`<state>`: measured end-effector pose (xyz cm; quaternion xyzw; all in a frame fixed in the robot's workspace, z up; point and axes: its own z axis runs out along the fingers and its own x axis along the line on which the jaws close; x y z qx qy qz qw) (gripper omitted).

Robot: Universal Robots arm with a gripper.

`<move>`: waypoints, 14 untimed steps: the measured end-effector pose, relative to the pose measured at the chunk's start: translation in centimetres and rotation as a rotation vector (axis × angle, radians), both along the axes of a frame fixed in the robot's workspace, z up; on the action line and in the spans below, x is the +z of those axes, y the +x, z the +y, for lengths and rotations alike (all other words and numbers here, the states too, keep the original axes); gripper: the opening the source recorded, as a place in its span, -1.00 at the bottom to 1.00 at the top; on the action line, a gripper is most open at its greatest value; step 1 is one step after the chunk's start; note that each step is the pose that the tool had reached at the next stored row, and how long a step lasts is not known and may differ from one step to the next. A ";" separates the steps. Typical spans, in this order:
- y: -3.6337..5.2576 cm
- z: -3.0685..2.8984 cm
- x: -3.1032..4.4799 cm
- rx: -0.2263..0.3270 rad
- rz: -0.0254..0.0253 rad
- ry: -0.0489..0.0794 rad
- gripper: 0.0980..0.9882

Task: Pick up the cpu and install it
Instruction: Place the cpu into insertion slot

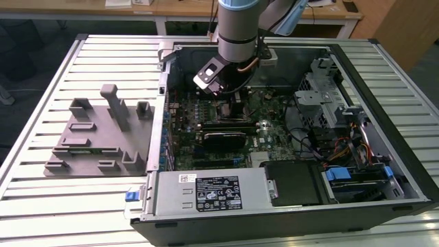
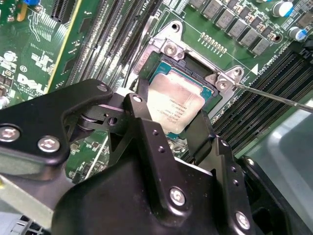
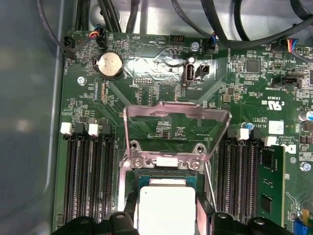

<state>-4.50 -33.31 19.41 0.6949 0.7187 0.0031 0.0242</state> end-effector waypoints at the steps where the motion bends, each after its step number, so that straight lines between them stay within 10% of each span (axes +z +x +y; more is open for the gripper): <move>1: 0.01 0.01 -0.06 -0.001 -0.0001 0.000 0.00; 14: 0.03 0.02 -0.37 -0.024 0.0001 0.000 0.00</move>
